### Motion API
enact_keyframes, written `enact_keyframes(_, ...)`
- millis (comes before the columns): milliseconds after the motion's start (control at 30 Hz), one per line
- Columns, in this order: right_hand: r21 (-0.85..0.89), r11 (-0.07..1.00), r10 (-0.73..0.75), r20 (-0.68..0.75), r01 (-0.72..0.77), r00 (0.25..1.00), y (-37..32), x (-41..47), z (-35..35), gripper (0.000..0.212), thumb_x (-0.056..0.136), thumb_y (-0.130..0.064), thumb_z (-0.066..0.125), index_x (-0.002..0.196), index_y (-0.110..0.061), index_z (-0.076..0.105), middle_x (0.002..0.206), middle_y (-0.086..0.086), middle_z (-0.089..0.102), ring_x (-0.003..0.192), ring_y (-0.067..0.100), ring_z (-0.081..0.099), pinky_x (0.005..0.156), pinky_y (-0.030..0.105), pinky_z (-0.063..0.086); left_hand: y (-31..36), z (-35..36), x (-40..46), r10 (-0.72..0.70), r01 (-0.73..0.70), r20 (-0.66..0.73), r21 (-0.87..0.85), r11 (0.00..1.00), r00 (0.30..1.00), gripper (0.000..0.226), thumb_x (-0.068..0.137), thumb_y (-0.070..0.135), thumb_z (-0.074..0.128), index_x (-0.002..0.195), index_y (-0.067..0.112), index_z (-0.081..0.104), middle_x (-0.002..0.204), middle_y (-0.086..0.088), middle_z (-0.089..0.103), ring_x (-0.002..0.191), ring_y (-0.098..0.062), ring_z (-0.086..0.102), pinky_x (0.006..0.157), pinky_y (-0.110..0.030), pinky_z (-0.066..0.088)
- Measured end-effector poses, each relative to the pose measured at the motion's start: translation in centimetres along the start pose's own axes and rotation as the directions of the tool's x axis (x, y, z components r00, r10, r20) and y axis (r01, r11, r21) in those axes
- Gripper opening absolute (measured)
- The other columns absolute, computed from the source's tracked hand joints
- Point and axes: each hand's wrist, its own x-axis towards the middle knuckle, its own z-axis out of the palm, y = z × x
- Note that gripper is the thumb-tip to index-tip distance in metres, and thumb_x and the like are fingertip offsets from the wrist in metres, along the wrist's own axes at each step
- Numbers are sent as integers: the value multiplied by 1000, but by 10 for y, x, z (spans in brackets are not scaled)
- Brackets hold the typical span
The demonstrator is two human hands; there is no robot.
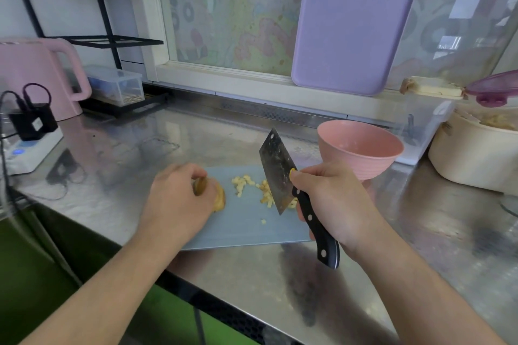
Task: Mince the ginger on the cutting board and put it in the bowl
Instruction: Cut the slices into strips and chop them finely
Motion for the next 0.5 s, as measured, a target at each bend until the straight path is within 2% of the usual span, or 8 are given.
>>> enact_keyframes(133,-10,1000,-3,4,3,1000,0,1,1,43,99,-16,58,70,14,51,51,16,55,43,22,40,56,36,38,-5,-5,1,25,-23,55,-43,999,998,20,94,42,68,110,30,72,98,21,59,86,0,56,80,-22,39)
enact_keyframes(233,-16,1000,-3,11,4,1000,-1,0,2,43,99,-17,58,67,12,51,49,14,55,41,22,39,54,34,37,-5,-16,1,42,-32,179,-59,998,983,32,90,51,71,118,36,68,107,23,59,93,3,56,82,-25,41)
enact_keyframes(333,-33,999,-20,28,21,999,-1,-1,3,43,98,-16,57,66,11,52,48,12,54,41,22,38,54,35,37,-6,-28,3,41,-52,343,24,998,938,55,84,47,81,135,39,61,119,22,59,95,-2,53,87,-24,40)
enact_keyframes(400,-38,999,-25,40,27,999,0,-1,4,42,99,-17,57,68,12,53,47,10,54,42,22,39,55,36,37,-6,-31,4,40,-65,365,56,996,930,66,83,44,83,143,38,57,131,20,61,104,-5,54,94,-24,41)
enact_keyframes(500,-34,999,-25,67,28,997,0,-2,7,42,100,-18,56,72,13,54,47,10,55,43,22,39,55,35,37,-6,-28,3,51,-69,332,44,997,942,66,84,44,82,144,40,57,139,19,61,122,-9,56,105,-27,42)
